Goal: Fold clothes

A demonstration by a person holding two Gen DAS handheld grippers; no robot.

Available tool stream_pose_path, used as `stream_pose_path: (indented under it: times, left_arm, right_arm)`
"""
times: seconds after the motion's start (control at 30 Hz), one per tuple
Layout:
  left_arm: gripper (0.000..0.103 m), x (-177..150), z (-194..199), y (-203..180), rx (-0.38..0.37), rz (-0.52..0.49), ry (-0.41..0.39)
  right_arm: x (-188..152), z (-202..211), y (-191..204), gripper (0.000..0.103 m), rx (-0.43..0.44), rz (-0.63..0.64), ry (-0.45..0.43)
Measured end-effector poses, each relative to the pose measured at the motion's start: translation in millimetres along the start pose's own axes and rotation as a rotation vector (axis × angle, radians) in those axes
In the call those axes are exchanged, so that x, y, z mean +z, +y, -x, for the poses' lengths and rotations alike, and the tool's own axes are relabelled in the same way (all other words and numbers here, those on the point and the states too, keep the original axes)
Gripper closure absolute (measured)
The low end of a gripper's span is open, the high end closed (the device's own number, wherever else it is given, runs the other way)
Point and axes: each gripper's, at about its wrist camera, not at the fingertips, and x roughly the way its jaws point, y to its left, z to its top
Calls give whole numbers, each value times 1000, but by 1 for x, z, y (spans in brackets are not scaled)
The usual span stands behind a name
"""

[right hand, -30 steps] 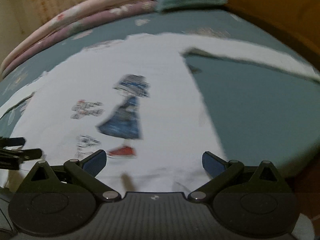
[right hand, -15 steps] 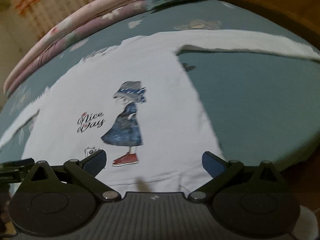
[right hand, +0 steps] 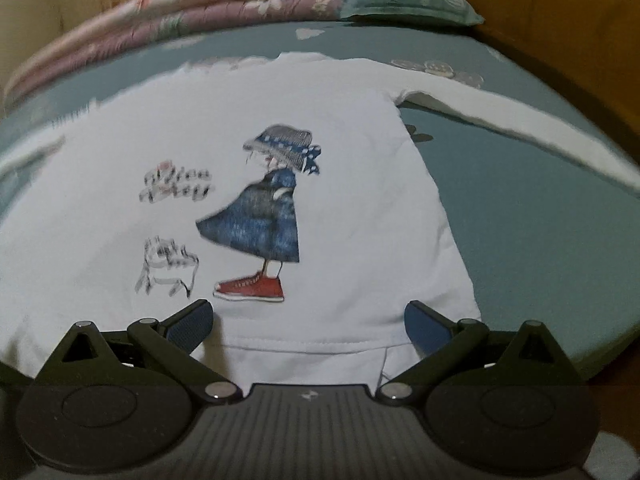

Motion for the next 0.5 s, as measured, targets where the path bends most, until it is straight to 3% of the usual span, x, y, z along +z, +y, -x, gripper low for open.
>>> stream_pose_path:
  times: [0.2,0.37,0.4,0.5]
  left_arm:
    - [1,10,-33,-39,-50,-96,28]
    - [1,-19,-43,-77,54,-355,60]
    - [1,-24,-40,-79,47,-378,70]
    - [1,-21,-28,-71,5,-349,79]
  right_arm:
    - [-2,-1,4,0,-19,30,-7]
    - [-4,2,5,0,-19,36,-12]
    - [-3,2,5,0,-18,32,-4]
    - [12,3,10,0,54,21,48]
